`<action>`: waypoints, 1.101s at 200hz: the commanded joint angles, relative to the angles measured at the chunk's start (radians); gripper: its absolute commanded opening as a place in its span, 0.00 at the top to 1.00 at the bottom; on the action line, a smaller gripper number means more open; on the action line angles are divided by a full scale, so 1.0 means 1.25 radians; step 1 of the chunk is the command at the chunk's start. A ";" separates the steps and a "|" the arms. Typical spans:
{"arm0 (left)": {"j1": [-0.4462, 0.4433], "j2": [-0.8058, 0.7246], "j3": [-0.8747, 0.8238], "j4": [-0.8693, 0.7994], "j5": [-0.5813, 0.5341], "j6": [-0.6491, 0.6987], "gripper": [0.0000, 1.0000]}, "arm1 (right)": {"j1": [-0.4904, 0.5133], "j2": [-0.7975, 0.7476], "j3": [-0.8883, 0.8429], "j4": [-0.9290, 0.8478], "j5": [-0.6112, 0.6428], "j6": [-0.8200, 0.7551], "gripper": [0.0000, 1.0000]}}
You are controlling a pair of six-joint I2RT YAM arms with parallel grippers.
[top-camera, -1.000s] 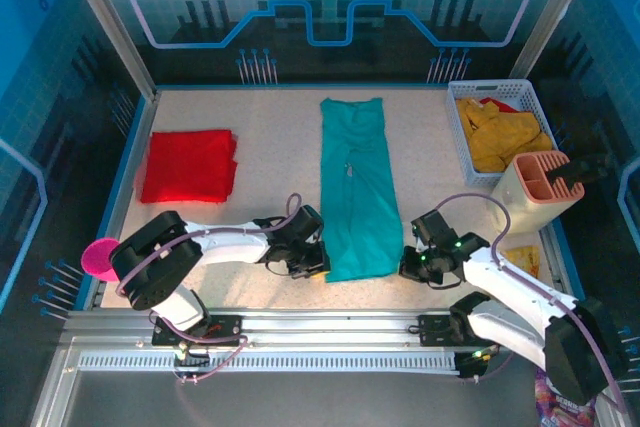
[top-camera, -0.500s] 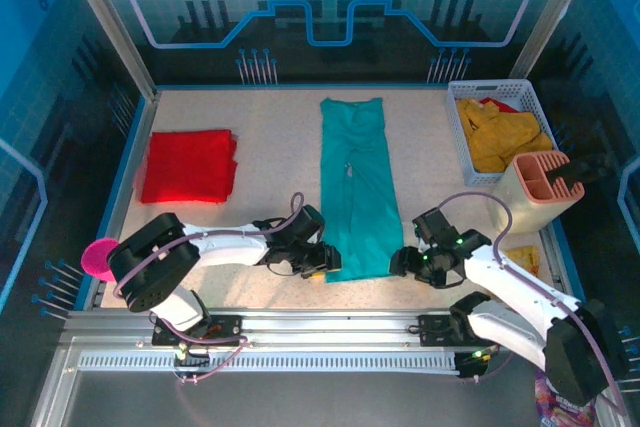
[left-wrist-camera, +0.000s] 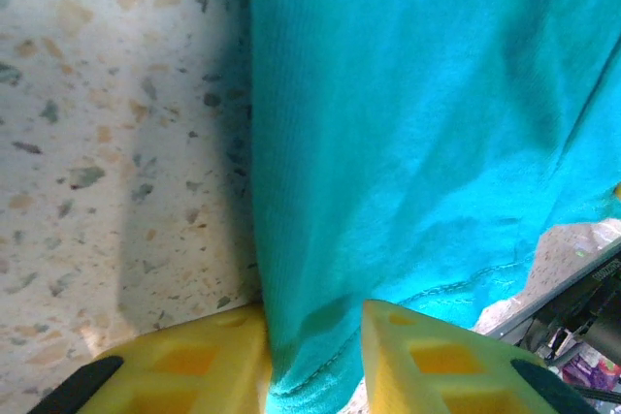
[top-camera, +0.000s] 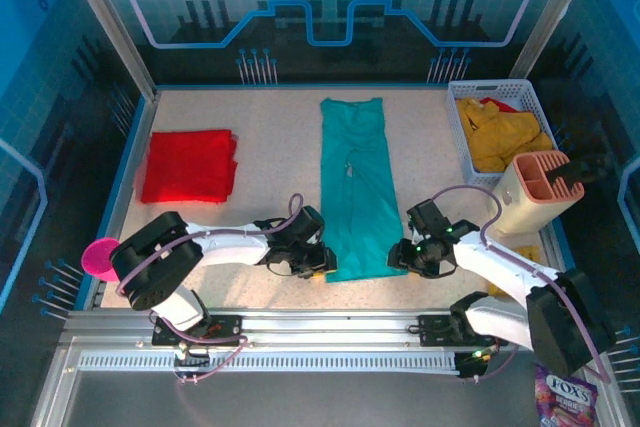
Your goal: Fold and stack the t-shirts
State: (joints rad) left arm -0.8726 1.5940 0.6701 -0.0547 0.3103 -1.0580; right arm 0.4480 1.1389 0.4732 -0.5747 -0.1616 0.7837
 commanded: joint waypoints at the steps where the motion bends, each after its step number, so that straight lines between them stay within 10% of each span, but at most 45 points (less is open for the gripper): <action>1: -0.034 0.065 -0.002 0.051 0.065 -0.017 0.74 | -0.003 0.016 -0.004 0.065 -0.040 -0.012 0.53; 88: -0.034 0.031 0.028 0.000 0.023 -0.010 0.97 | -0.003 -0.026 0.008 0.041 -0.063 -0.007 0.93; 220: -0.123 -0.099 -0.038 -0.083 -0.046 -0.082 1.00 | 0.116 -0.188 0.005 -0.191 -0.024 0.086 0.98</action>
State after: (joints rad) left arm -0.9771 1.4914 0.6434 -0.1196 0.2710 -1.1030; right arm 0.5426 0.9527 0.4728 -0.7071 -0.2077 0.8265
